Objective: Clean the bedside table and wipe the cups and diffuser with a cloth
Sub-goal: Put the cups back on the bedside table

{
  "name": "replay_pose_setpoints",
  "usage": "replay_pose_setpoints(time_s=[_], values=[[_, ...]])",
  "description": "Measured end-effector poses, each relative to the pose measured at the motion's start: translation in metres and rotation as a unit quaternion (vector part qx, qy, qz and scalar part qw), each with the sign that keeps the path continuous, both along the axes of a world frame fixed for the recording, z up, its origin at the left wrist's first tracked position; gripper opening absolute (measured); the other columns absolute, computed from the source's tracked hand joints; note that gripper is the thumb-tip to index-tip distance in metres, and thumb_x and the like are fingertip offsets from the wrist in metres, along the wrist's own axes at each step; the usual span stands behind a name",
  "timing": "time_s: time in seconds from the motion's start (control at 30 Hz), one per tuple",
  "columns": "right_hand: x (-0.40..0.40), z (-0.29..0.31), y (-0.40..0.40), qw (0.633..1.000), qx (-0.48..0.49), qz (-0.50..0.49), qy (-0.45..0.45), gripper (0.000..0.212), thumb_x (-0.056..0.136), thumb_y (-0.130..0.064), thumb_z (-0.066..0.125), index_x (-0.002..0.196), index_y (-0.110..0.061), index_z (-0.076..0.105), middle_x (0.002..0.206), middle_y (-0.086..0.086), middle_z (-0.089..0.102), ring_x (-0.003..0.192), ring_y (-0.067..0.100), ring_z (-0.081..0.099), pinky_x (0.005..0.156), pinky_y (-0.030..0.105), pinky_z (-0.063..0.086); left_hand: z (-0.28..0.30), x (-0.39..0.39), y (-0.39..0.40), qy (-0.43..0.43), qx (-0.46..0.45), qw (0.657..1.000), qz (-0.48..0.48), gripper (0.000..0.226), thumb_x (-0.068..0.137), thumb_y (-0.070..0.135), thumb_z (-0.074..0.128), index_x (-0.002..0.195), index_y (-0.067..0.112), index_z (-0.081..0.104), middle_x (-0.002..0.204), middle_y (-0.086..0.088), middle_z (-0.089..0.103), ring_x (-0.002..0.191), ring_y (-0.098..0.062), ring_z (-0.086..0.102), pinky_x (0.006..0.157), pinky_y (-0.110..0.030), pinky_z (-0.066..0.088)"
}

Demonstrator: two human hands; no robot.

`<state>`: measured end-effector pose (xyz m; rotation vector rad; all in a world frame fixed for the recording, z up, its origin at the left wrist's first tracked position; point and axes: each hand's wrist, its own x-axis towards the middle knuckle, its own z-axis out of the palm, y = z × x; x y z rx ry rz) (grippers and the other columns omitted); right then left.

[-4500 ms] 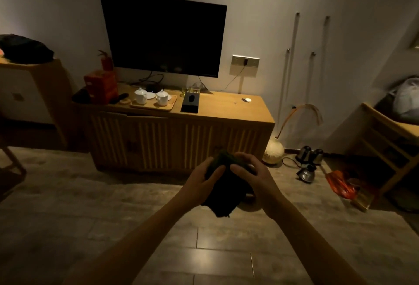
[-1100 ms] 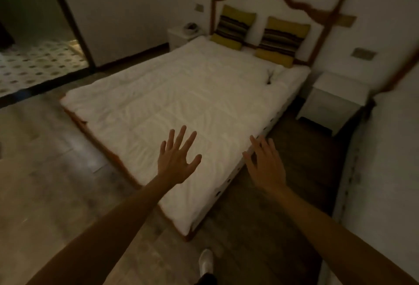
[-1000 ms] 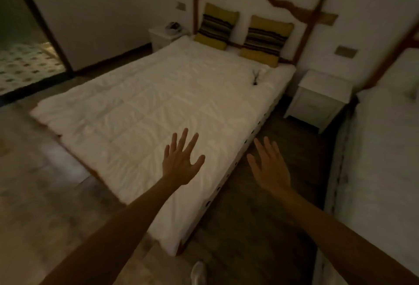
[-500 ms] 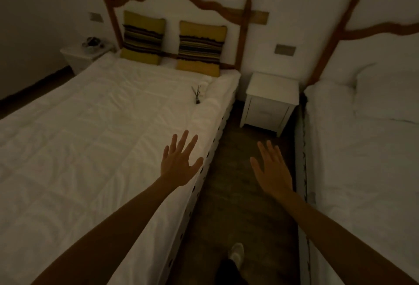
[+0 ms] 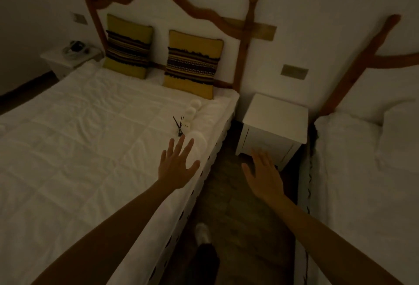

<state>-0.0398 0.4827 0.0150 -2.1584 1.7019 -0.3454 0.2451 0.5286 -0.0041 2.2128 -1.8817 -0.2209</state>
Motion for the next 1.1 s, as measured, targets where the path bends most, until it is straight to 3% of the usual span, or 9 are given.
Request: replay_pose_setpoints(time_s=[0.1,0.27,0.47,0.67,0.87,0.97,1.1], values=[[0.017,-0.014,-0.110,1.000,0.008,0.019,-0.016,0.067,0.102,-0.058,0.032,0.159,-0.035,0.004,0.167,-0.005,0.000,0.154,0.019,-0.002,0.121,0.038,0.007,-0.020,0.013,-0.101,0.014,0.015,0.999,0.025,0.078,0.091,0.071,0.028,0.156,0.040,-0.001,0.168,0.003,-0.003,0.154,-0.030,-0.002,0.120,-0.054,0.016],[0.037,-0.031,-0.221,0.997,0.059,0.041,-0.017,0.069,0.104,-0.048,0.038,0.159,-0.033,-0.001,0.167,-0.007,-0.002,0.154,0.018,-0.002,0.122,0.039,0.008,-0.046,0.035,-0.201,0.036,0.055,0.996,0.052,0.081,0.092,0.070,0.029,0.157,0.035,-0.004,0.167,0.003,-0.007,0.154,-0.029,-0.006,0.121,-0.053,0.012],[0.082,-0.037,-0.377,0.990,0.095,0.098,-0.018,0.070,0.104,-0.043,0.042,0.159,-0.029,0.001,0.167,-0.005,-0.001,0.154,0.018,0.000,0.122,0.037,0.005,-0.040,0.071,-0.327,0.087,0.071,0.990,0.085,0.085,0.094,0.058,0.044,0.158,0.029,-0.003,0.168,0.001,-0.006,0.154,-0.030,-0.003,0.122,-0.052,0.015],[0.153,-0.064,-0.511,0.975,0.122,0.185,-0.014,0.074,0.101,-0.038,0.053,0.159,-0.025,0.010,0.167,0.002,0.008,0.151,0.023,0.018,0.122,0.041,0.023,-0.059,0.117,-0.430,0.149,0.078,0.975,0.144,0.092,0.092,0.049,0.055,0.159,0.027,-0.004,0.168,-0.001,-0.007,0.154,-0.033,0.001,0.121,-0.052,0.021],[0.216,-0.118,-0.608,0.945,0.205,0.255,0.015,0.076,0.099,-0.034,0.056,0.159,-0.021,0.011,0.166,0.004,0.011,0.148,0.024,0.023,0.120,0.042,0.026,-0.102,0.133,-0.498,0.193,0.093,0.948,0.237,0.102,0.088,0.048,0.064,0.157,0.033,-0.009,0.165,-0.010,-0.015,0.149,-0.036,0.022,0.104,-0.055,0.046],[0.249,-0.157,-0.664,0.921,0.252,0.293,0.048,0.078,0.098,-0.032,0.057,0.159,-0.021,0.009,0.166,0.005,0.012,0.148,0.025,0.025,0.119,0.043,0.029,-0.136,0.137,-0.541,0.216,0.110,0.922,0.303,0.104,0.089,0.042,0.066,0.158,0.019,-0.008,0.163,-0.023,-0.011,0.148,-0.043,0.019,0.109,-0.052,0.037],[0.284,-0.202,-0.711,0.893,0.281,0.341,0.090,0.079,0.099,-0.027,0.056,0.159,-0.020,0.007,0.165,0.007,0.012,0.146,0.026,0.028,0.117,0.041,0.031,-0.180,0.133,-0.584,0.249,0.134,0.892,0.354,0.102,0.089,0.034,0.068,0.157,0.007,-0.004,0.161,-0.028,-0.005,0.149,-0.046,0.010,0.116,-0.051,0.027]])
